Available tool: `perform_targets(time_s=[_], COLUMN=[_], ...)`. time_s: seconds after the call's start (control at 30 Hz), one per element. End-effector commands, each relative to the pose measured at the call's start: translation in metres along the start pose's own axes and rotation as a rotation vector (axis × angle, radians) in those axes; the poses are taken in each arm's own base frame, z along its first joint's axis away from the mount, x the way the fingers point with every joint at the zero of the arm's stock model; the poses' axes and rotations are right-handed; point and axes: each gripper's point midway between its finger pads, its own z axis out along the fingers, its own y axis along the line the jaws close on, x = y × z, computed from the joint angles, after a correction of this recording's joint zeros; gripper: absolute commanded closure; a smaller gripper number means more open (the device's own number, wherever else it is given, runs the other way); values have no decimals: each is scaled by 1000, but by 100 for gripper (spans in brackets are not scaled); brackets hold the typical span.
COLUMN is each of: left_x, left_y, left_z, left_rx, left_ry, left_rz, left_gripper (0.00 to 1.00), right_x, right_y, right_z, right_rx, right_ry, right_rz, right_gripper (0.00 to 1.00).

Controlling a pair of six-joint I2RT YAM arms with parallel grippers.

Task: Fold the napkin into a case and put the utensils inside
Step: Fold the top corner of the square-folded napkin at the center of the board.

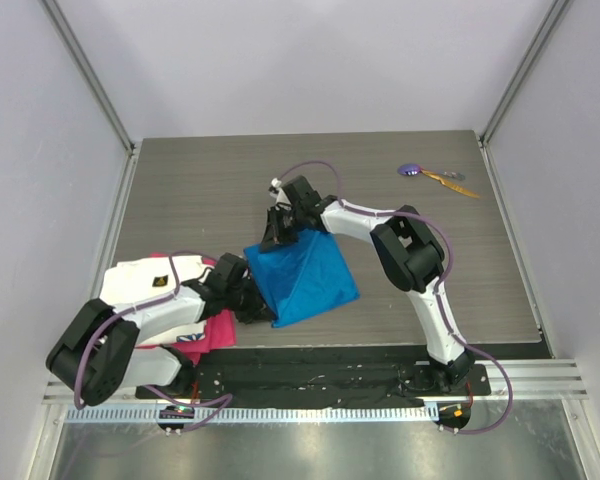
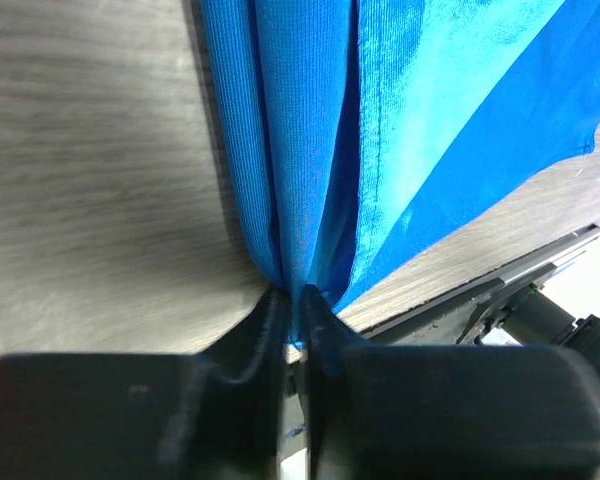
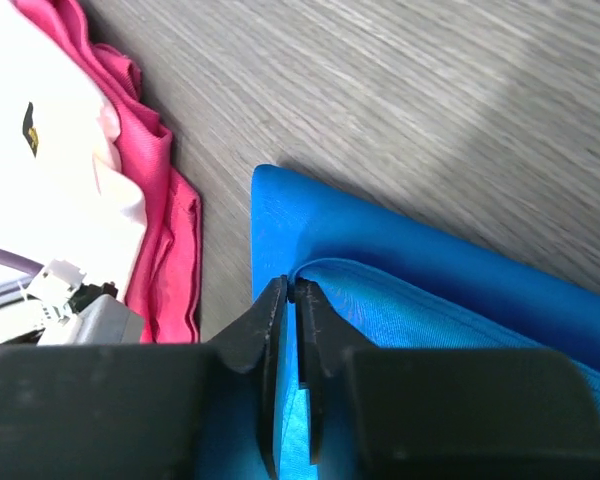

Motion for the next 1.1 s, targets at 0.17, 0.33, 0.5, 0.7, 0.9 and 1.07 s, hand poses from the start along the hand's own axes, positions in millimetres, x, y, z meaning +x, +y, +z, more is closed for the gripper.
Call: perform_targets(time_s=[0.17,0.33,0.5,0.7,0.9,1.07], left_x=[-1,-16,-57,-117,-161,-180], left_y=[18,-6,-47,-64,-59,-47], left_z=[-48,-90,-87,-38,-32,-22], left_rx=[-113,-64,23,-20,-126,-211], left_ry=[-101,-220,-302,-228,-273,-264], left_rz=[14,33,78,84,149,175], left_gripper=[52,46,58,75,63,58], right_x=[-26,-39,-49,-39,-35,-29], right_y=[31,40,5,-41,-58,-57], right_z=[-35,-73,-116,-128,-130,-126], right_rx=[-16,0,81,126,132,93], right_ry=[-63,-117,-198,-199,-191,-203], right_rz=[-59,-79,-33,44,76,96], right_gripper=[61,52,48,66,75,77])
